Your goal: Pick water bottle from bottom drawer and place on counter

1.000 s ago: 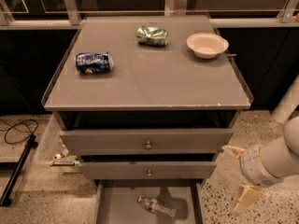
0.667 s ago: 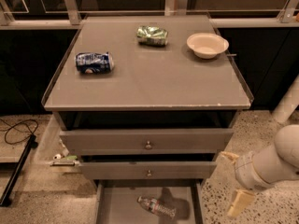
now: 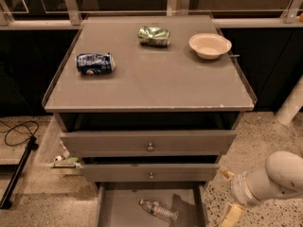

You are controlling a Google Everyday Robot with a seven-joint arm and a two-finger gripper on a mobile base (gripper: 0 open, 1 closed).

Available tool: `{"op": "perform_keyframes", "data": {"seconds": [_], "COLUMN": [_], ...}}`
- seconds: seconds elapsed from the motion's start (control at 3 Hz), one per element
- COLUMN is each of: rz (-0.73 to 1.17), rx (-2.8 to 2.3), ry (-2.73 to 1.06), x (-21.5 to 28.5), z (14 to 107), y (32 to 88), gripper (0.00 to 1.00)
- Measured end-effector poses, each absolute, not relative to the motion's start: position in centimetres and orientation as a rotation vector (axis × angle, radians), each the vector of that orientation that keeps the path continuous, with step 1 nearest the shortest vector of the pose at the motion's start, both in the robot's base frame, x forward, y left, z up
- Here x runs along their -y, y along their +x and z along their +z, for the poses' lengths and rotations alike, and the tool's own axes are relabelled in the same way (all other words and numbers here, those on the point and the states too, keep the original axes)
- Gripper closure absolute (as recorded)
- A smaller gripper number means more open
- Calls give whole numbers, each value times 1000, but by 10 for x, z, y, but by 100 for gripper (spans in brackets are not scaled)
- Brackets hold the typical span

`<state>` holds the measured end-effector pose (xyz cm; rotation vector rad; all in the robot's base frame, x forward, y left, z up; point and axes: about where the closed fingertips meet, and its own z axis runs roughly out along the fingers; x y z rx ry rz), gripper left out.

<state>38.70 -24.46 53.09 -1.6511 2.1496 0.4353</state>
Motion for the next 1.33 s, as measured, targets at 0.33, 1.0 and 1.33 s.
{"op": "perform_keyframes", "data": {"seconds": [0.33, 1.0, 1.33], "rz": [479, 537, 517], "rx": [-2138, -2124, -2083], "ry": [-1614, -1582, -1588], "x": [244, 234, 223], "z": [491, 449, 415], "y": [384, 380, 391], "gripper": [0, 0, 0]}}
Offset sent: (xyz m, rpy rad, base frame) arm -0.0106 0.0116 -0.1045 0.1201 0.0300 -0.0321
